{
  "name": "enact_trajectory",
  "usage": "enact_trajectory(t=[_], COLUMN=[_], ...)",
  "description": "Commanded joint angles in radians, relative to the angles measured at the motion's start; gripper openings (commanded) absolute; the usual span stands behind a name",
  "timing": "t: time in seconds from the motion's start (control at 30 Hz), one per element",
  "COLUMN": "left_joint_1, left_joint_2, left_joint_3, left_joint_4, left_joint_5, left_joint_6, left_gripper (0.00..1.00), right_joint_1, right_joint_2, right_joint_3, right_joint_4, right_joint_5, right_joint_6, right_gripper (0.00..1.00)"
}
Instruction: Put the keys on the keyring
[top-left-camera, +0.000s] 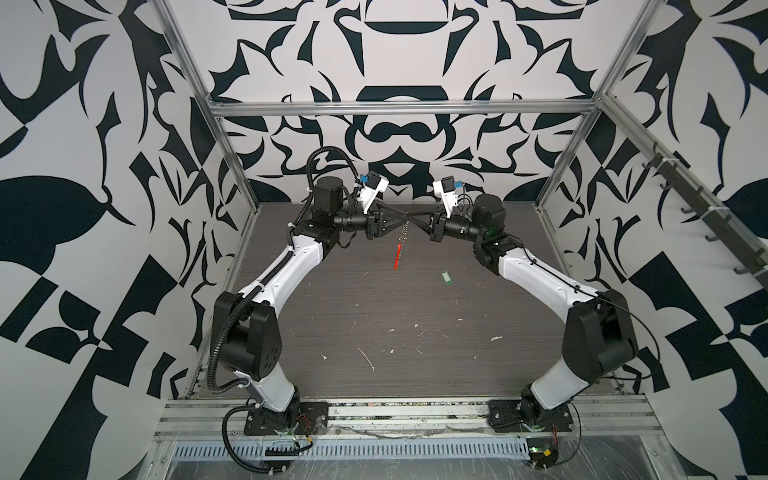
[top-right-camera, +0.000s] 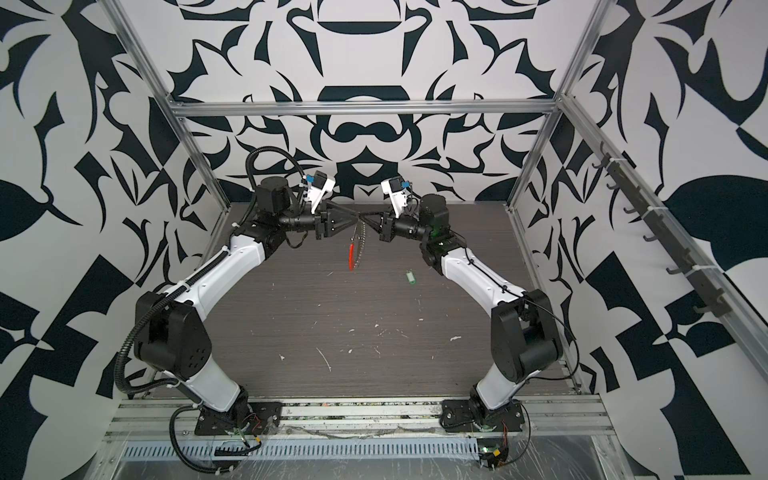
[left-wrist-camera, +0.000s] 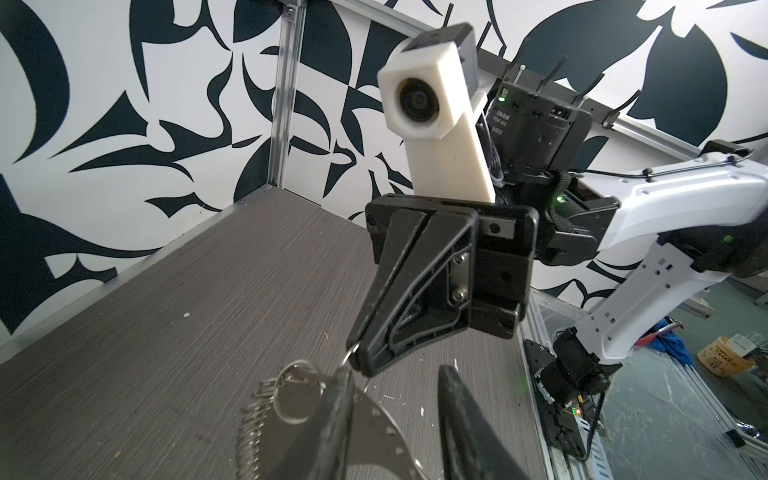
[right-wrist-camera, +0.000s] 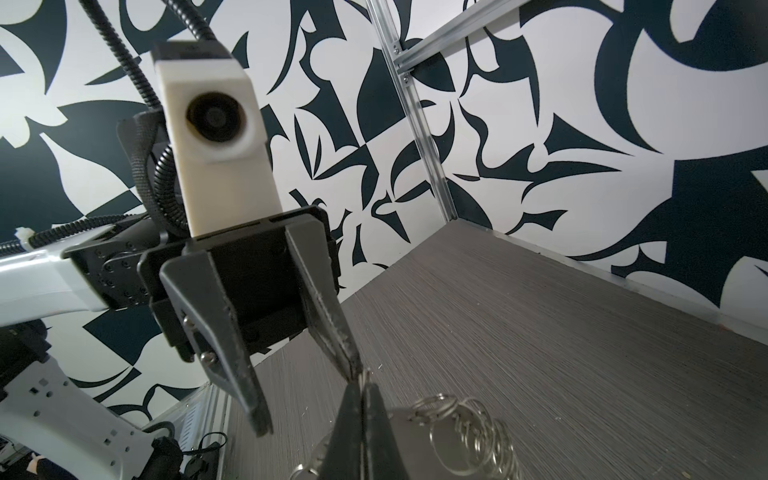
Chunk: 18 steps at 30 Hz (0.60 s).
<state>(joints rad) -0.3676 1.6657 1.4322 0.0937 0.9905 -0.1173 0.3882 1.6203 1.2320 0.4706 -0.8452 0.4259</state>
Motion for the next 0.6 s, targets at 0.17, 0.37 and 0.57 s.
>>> enact_trajectory(t=[0.17,0.37,0.57], left_joint_1=[0.021,0.058,0.055], left_joint_2=[0.009,-0.015,0.037], left_joint_3=[-0.007,-0.064,-0.055], left_joint_4=[0.025,0.131,0.239], left_joint_5=[0.017,-0.011,0.030], left_joint_6=[-0.043,-0.109,-0.250], left_gripper=[0.36,0.34,0.21], right_joint_1=[0.006,0.006,0.011], right_joint_2=[-0.039,-0.034,-0.022], right_joint_3=[-0.003,-0.005,0.007], right_joint_4=[0.131,0.146,0.173], right_joint_5=[-0.031,-0.038,-0.046], right_joint_6=[0.038,0.054,0.082], right_gripper=[0.00,0.00,0.00])
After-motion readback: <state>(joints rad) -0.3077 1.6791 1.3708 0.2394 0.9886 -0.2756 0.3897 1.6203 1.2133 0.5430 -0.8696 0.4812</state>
